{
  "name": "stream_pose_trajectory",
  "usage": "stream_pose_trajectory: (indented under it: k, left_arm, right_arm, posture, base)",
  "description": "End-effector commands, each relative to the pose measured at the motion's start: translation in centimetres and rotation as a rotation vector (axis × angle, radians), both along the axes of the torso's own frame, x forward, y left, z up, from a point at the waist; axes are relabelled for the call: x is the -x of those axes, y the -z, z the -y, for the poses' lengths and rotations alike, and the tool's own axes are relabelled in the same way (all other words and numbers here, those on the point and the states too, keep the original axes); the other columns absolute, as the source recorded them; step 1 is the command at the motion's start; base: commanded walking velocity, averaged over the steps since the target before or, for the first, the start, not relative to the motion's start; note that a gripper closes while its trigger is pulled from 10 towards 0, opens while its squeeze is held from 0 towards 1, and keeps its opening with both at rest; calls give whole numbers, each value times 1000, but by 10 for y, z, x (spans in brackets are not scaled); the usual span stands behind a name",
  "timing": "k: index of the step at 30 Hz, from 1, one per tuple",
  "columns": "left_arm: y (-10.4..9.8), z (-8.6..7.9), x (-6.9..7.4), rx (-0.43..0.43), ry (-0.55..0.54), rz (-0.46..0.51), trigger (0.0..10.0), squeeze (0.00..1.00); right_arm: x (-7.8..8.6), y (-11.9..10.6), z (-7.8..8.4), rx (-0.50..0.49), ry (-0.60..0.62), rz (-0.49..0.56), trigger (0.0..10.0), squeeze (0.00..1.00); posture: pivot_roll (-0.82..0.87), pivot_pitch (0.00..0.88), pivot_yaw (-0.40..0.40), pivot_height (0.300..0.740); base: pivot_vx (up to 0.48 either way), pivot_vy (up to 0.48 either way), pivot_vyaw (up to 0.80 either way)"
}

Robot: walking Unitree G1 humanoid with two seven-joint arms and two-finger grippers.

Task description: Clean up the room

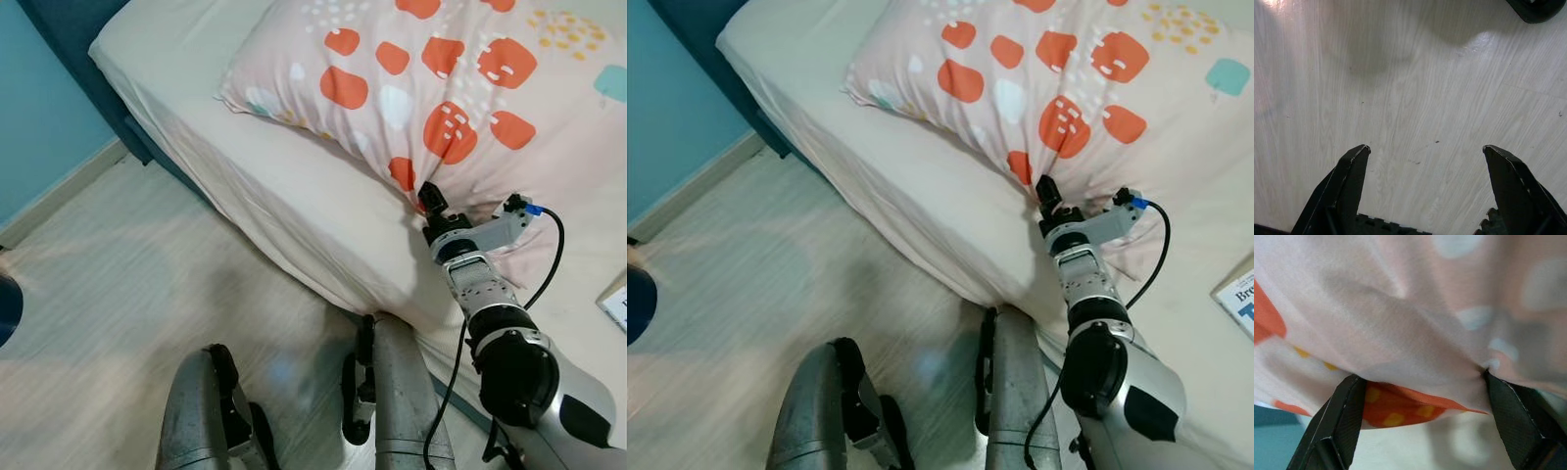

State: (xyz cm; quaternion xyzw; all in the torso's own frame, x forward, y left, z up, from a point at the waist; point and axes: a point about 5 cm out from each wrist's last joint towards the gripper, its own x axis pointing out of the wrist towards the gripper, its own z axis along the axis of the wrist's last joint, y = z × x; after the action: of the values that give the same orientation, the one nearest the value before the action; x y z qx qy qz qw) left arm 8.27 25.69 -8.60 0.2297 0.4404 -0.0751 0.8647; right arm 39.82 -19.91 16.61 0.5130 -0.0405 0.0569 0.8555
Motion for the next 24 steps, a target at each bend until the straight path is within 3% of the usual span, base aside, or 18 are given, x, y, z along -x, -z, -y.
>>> stream_pose_trajectory:
  k: [1,4,5,6,8,9,10,11,14,19,22,24]
  left_arm:
    - [7,-2,27,-5,-7,-99,10000,0]
    - [7,-2,27,-7,-6,-101,10000,0]
    - [7,-2,27,-7,-4,-101,10000,0]
    - [7,-2,27,-7,-4,-101,10000,0]
    - [7,0,26,-6,2,-102,10000,0]
    - [7,0,26,-6,2,-102,10000,0]
    - [8,1,26,-4,5,-102,10000,0]
    - [8,1,26,-4,5,-102,10000,0]
    - [8,4,25,0,14,-103,10000,0]
    - [9,4,26,0,17,-106,10000,0]
    - [9,4,28,-4,15,-111,10000,0]
    - [9,4,29,-5,14,-112,10000,0]
  right_arm:
    - [4,19,-46,-129,-188,-38,10000,0]
    - [4,15,-64,-145,-268,4,10000,0]
    - [5,14,-77,-163,-323,26,10000,0]
    - [5,14,-77,-163,-323,26,10000,0]
    - [8,14,-96,-193,-394,47,10000,0]
    - [8,14,-96,-193,-394,47,10000,0]
    - [11,16,-109,-204,-436,54,10000,0]
    - [11,16,-109,-204,-436,54,10000,0]
    - [19,23,-135,-245,-495,48,10000,0]
    - [20,23,-137,-239,-484,71,10000,0]
    - [15,18,-120,-203,-394,116,10000,0]
    - [9,5,-100,-179,-334,191,10000,0]
  posture:
    - [142,612,23,535]
    - [140,611,24,535]
    - [137,610,23,535]
    - [137,610,23,535]
    - [134,611,24,535]
    - [134,611,24,535]
    - [130,614,25,535]
    - [130,614,25,535]
    - [134,614,27,535]
    - [132,613,26,535]
    - [131,617,22,535]
    - [135,619,22,535]
  base:
    - [0,0,0]
    - [0,0,0]
    - [0,0,0]
    - [0,0,0]
    - [0,0,0]
    - [0,0,0]
    - [0,0,0]
    - [0,0,0]
    - [0,0,0]
    - [0,0,0]
    - [0,0,0]
    - [0,0,0]
